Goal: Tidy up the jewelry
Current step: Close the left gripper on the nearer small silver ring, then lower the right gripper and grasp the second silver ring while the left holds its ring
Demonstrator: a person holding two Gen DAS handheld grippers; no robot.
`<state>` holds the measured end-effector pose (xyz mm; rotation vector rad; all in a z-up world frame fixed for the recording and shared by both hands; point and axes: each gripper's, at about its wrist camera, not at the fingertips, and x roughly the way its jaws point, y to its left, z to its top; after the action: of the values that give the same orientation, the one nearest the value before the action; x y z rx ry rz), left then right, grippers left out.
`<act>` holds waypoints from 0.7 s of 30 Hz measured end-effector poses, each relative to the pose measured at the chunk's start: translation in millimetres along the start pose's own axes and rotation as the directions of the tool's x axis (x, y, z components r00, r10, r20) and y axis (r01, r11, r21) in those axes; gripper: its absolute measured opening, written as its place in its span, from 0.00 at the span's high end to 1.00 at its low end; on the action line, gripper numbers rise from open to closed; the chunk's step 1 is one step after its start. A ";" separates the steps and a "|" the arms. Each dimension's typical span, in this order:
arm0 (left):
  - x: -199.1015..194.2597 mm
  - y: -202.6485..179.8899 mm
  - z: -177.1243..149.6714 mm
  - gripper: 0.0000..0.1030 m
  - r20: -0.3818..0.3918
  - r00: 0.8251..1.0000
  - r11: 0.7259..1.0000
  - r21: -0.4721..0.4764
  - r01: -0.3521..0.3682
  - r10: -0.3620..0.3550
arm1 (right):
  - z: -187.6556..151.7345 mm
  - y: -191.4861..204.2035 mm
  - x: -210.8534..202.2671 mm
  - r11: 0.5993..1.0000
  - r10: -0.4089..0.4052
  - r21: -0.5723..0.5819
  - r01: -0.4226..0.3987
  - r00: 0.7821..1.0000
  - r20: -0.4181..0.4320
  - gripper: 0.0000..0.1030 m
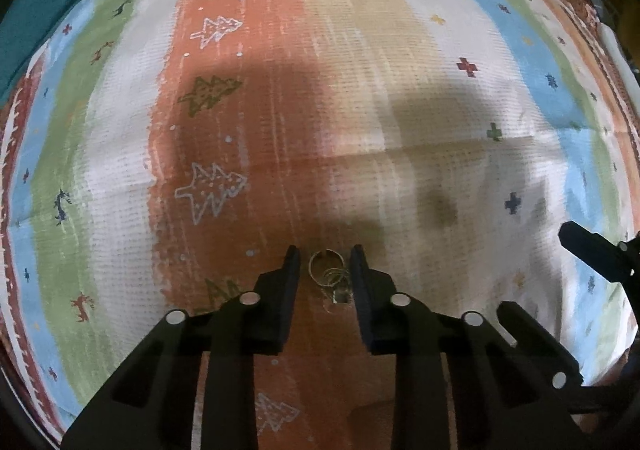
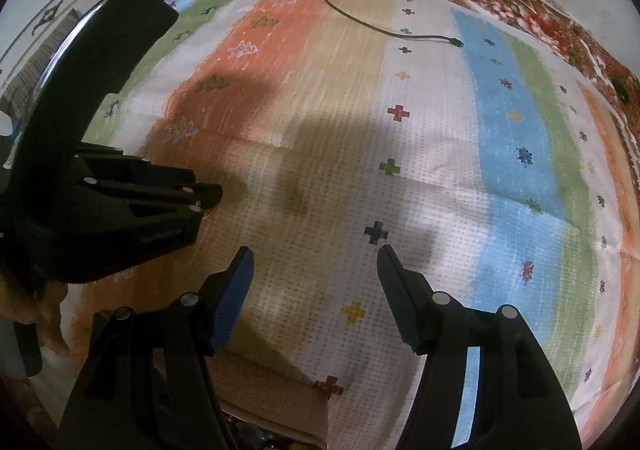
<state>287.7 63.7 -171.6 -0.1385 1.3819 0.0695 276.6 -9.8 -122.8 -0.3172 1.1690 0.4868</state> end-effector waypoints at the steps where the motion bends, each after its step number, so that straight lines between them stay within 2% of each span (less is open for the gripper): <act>1: 0.4 -0.3 0.0 0.77 0.000 1.000 1.000 -0.001 -0.001 0.001 | 0.0 -0.2 0.0 1.000 0.000 0.001 0.000 1.000 0.000 0.38; 4: 0.6 0.1 -0.4 0.82 0.002 1.000 1.000 -0.003 -0.006 0.006 | 0.1 -0.1 0.3 1.000 0.000 0.001 0.000 1.000 0.000 0.38; 10: -5.9 12.9 5.6 0.83 0.017 0.999 0.998 -0.047 0.032 -0.031 | 3.6 1.3 -0.6 1.000 0.017 0.009 -0.017 1.000 0.011 0.38; 16: -29.2 29.9 8.1 0.83 0.064 0.996 0.994 -0.082 0.071 -0.065 | 9.6 12.5 1.8 0.999 0.038 -0.009 -0.038 0.999 0.018 0.38; 21: -39.3 46.0 4.9 0.83 0.091 0.995 0.995 -0.085 0.048 -0.040 | 15.0 28.6 4.6 0.996 0.076 -0.052 -0.074 0.997 0.024 0.38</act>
<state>279.1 111.1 -134.8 -0.2358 1.2862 0.0983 275.1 22.7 -121.2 -0.3112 1.1473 0.5860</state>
